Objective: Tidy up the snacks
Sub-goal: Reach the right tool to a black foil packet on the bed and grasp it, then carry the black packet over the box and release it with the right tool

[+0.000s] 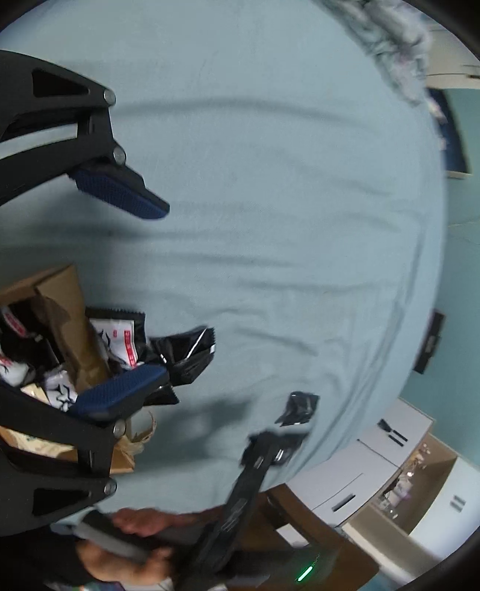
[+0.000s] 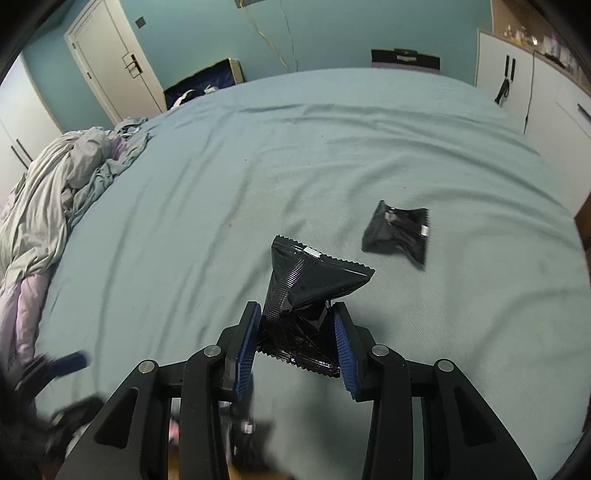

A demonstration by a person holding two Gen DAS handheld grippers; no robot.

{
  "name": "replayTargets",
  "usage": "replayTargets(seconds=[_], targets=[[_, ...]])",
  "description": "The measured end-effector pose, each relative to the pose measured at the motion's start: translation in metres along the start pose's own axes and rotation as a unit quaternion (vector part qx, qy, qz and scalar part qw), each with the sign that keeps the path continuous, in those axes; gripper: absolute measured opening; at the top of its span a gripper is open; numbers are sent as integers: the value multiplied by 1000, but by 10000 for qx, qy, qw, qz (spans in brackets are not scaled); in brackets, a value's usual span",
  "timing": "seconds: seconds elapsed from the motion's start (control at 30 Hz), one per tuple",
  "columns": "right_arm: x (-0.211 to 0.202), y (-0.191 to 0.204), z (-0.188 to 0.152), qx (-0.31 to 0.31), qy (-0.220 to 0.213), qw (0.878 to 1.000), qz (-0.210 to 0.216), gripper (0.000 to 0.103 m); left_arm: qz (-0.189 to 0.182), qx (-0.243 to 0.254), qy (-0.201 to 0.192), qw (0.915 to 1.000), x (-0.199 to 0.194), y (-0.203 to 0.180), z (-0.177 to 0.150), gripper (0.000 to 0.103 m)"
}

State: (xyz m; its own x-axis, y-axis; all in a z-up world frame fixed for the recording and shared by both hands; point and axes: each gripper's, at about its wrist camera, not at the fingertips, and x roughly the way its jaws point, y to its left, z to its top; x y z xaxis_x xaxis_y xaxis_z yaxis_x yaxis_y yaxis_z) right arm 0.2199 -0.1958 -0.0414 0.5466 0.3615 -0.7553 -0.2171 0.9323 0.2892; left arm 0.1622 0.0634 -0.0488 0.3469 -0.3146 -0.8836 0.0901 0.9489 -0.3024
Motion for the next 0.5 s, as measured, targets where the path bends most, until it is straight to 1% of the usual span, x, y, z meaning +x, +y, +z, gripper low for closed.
replayTargets(seconds=[0.03, 0.1, 0.2, 0.27, 0.3, 0.4, 0.43, 0.47, 0.5], targets=[[-9, -1, -5, 4, 2, 10000, -24, 37, -97, -42, 272, 9996, 11, 1, 3, 76], [-24, -2, -16, 37, 50, 10000, -62, 37, -226, -96, 635, 9977, 26, 3, 5, 72], [-50, -4, -33, 89, 35, 9999, -102, 37, -426, -175, 1085, 9930, 47, 3, 5, 68], [-74, -5, -49, 75, -1, 9999, -131, 37, -628, -144, 1356, 9887, 59, -1, 3, 58], [-86, -5, -61, 84, -22, 9999, -142, 37, -728, -167, 1412, 9872, 61, -1, 2, 56], [-113, -9, -84, 194, -72, 9997, -140, 37, -1067, -380, 1554, 9813, 68, 3, 3, 43], [-122, -12, -95, 275, -73, 9995, -138, 38, -1191, -451, 1588, 9791, 70, 5, 2, 30], [-129, -14, -103, 339, -61, 9994, -103, 38, -1341, -544, 1618, 9762, 71, 7, 1, 21], [-136, -16, -111, 427, -58, 9990, -89, 38, -1480, -661, 1638, 9731, 71, 9, 0, 21]])
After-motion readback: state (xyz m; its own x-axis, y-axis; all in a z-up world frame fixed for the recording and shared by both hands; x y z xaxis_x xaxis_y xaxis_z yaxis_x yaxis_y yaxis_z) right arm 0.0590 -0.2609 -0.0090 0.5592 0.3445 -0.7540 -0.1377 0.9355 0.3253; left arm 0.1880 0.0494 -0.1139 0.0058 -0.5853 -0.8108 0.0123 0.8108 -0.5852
